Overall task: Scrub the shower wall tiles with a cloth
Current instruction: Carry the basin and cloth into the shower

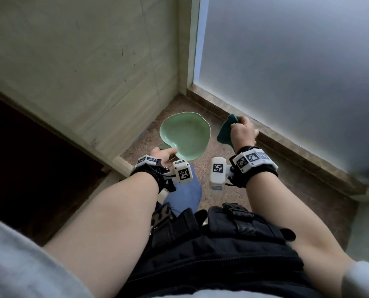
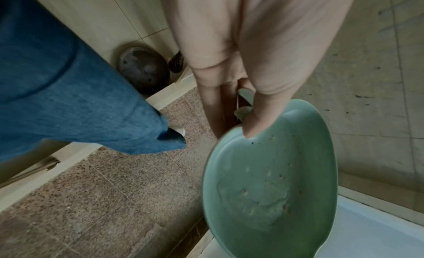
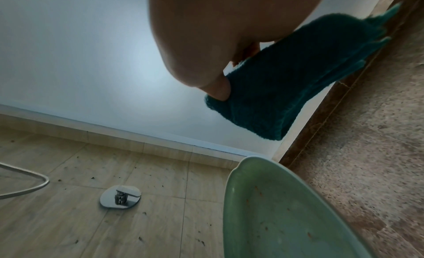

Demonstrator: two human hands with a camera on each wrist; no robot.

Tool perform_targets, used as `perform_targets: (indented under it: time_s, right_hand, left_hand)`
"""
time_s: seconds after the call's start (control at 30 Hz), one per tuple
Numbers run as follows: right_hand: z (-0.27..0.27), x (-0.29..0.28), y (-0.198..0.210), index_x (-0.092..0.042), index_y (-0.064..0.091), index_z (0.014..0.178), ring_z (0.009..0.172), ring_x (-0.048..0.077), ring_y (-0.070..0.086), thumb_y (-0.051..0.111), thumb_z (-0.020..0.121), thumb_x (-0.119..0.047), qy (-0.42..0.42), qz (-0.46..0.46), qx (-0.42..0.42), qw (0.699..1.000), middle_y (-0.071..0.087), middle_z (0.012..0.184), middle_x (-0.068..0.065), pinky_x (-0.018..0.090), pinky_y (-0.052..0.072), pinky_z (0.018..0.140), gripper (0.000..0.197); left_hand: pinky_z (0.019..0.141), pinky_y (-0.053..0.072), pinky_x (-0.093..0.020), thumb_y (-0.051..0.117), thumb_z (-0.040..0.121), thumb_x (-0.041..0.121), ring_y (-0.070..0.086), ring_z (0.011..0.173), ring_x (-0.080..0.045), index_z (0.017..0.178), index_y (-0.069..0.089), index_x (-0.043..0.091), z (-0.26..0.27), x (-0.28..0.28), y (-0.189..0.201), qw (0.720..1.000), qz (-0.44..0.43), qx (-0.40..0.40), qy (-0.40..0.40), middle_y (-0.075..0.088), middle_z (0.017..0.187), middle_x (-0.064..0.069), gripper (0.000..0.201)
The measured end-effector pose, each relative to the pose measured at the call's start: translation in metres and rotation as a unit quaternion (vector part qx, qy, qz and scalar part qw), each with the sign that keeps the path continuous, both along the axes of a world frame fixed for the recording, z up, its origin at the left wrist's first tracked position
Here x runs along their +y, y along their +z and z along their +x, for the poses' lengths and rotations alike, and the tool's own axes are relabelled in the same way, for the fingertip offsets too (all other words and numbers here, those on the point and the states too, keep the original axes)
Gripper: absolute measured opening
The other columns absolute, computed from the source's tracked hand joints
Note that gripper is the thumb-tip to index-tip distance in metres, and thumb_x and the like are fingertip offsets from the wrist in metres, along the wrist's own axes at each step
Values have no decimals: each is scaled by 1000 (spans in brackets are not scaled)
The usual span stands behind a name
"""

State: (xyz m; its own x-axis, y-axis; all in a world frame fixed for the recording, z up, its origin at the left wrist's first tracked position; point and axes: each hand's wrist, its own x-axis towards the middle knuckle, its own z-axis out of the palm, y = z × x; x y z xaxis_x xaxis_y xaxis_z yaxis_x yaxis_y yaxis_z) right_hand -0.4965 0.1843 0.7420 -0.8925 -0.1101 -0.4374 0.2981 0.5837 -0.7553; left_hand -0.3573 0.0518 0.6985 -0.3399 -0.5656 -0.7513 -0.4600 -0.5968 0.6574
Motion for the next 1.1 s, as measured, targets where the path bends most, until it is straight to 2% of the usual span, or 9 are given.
perform_targets:
  time_s: [0.13,0.3,0.43,0.6,0.73,0.87,0.93,1.03,1.1]
  right_hand:
    - [-62,-30,-8,-22,56,123,115,36,40,39,87,-10,-14,-10,0,1000,31,110,4,48,33,108,41]
    - [-148,-88,-7,-16,57,121,120,29,33,41,85,-4,37,17,25,999,47,125,14,42,28,107,42]
    - [-205,-133,4,-15,56,123,121,28,32,41,85,-3,94,30,26,995,49,121,13,40,30,104,42]
    - [-255,-174,12,-17,62,119,117,30,38,45,84,-5,95,1,38,995,53,114,13,44,35,104,40]
    - [-275,-203,22,-18,68,101,113,32,42,47,78,-9,129,-26,29,991,53,100,8,49,35,102,32]
    - [-302,-231,14,-28,62,77,112,34,50,46,63,-27,168,-49,25,984,62,102,9,53,38,100,21]
    - [-316,-246,13,-29,63,75,105,33,54,52,67,-25,188,-65,9,980,64,103,11,47,43,98,14]
    - [-332,-271,31,-19,63,89,88,21,56,55,83,-7,274,-115,-17,955,62,93,5,26,43,77,16]
    - [-341,-281,33,-16,63,93,78,12,52,54,86,-2,297,-139,-21,944,60,86,0,20,38,65,18]
  left_hand:
    - [30,38,-17,63,84,-8,51,53,-20,91,52,-2,-62,-34,-7,1000,-8,11,18,53,71,-12,14]
    - [32,43,-21,60,84,-12,56,33,-13,86,52,0,-146,-85,-2,999,0,25,37,55,69,-14,15]
    - [35,45,-17,58,90,-5,55,33,-6,79,46,10,-200,-129,7,1000,-7,-4,9,53,73,-9,22]
    - [26,33,-16,56,88,-11,48,28,-8,72,39,7,-244,-155,25,999,-38,-3,29,43,65,-10,31]
    - [28,37,-18,58,87,-11,49,51,-19,72,39,7,-257,-174,25,997,-20,-17,75,45,68,-11,30]
    - [35,44,-19,62,89,1,51,59,-17,77,42,10,-261,-187,21,995,-16,-50,88,52,75,-10,25]
    - [39,47,-17,59,92,1,52,61,-16,75,43,12,-267,-191,20,993,-5,-41,111,52,77,-8,25]
    - [52,50,-24,61,91,4,53,64,-17,91,48,8,-276,-191,18,982,-18,-41,184,56,92,-12,13]
    - [46,50,-21,60,91,4,53,64,-16,91,48,9,-280,-189,18,978,-18,-34,205,55,86,-10,13]
